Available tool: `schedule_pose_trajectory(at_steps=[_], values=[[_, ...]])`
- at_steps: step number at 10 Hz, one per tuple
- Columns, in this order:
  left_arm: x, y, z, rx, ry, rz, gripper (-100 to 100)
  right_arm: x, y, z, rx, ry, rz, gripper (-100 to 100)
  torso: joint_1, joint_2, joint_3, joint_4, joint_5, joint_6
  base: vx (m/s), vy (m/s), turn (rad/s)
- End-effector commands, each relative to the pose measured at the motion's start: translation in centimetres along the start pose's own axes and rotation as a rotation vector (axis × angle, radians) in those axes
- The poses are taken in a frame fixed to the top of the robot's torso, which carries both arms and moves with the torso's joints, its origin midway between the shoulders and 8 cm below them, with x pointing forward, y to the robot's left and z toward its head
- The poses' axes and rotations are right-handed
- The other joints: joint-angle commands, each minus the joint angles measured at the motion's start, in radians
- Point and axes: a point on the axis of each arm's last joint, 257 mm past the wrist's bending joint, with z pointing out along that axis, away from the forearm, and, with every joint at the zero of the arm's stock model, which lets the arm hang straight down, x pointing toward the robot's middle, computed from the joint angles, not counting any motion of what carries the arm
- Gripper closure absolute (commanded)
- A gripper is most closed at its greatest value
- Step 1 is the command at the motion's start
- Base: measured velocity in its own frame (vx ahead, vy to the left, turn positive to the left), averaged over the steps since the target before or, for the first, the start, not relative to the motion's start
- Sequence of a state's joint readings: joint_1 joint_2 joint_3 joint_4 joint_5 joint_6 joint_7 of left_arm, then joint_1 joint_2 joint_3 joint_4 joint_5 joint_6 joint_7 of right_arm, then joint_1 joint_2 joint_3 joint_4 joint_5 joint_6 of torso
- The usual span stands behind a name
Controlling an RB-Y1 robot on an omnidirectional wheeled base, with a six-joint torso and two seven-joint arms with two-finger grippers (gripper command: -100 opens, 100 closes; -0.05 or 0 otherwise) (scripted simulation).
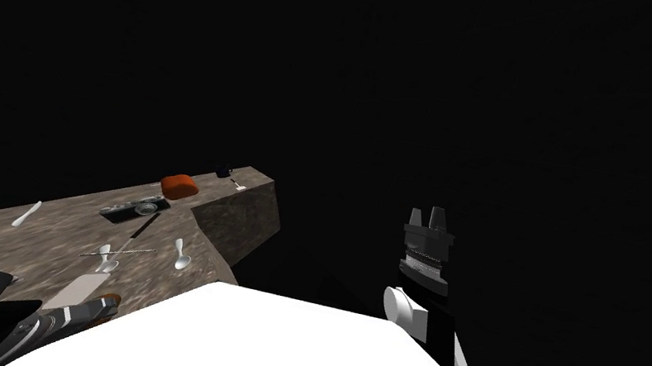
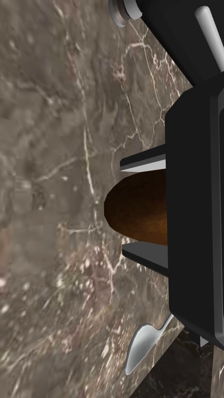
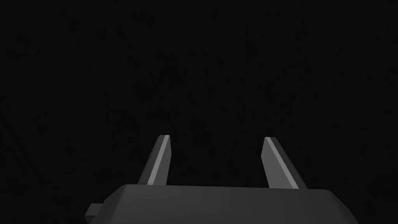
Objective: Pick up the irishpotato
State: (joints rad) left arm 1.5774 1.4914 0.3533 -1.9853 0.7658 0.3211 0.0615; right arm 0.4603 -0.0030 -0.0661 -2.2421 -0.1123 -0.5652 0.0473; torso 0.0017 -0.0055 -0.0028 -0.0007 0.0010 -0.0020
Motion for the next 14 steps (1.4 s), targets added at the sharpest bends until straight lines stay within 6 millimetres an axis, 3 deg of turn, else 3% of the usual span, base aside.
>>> schedule_pose_trajectory(at_steps=[1,3,4,5,13,14], values=[[0.0,0.0,0.0,0.000,0.000,0.000,100,0.0,0.0,0.0,0.000,0.000,0.000,0,0.000,0.000,0.000,0.000,0.000,0.000,0.000,0.000,0.000],[0.0,0.0,0.0,0.000,0.000,0.000,100,0.0,0.0,0.0,0.000,0.000,0.000,0,0.000,0.000,0.000,0.000,0.000,0.000,0.000,0.000,0.000],[0.0,0.0,0.0,0.000,0.000,0.000,0,0.0,0.0,0.0,0.000,0.000,0.000,0,0.000,0.000,0.000,0.000,0.000,0.000,0.000,0.000,0.000],[-0.1,-0.6,-0.4,-0.001,0.002,0.002,100,0.0,0.0,0.0,0.000,0.000,0.000,0,0.000,0.000,0.000,0.000,0.000,0.000,-0.015,0.013,0.035],[0.0,-2.3,-1.4,-0.002,0.012,0.013,100,0.0,0.0,0.0,0.000,0.000,0.000,0,0.001,0.001,0.001,0.000,0.000,0.000,-0.013,0.012,0.016],[0.0,-2.4,-1.5,-0.002,0.012,0.013,0,0.0,0.0,0.0,0.000,0.000,0.000,0,0.000,0.001,0.000,0.000,0.000,0.000,0.000,0.000,0.000]])
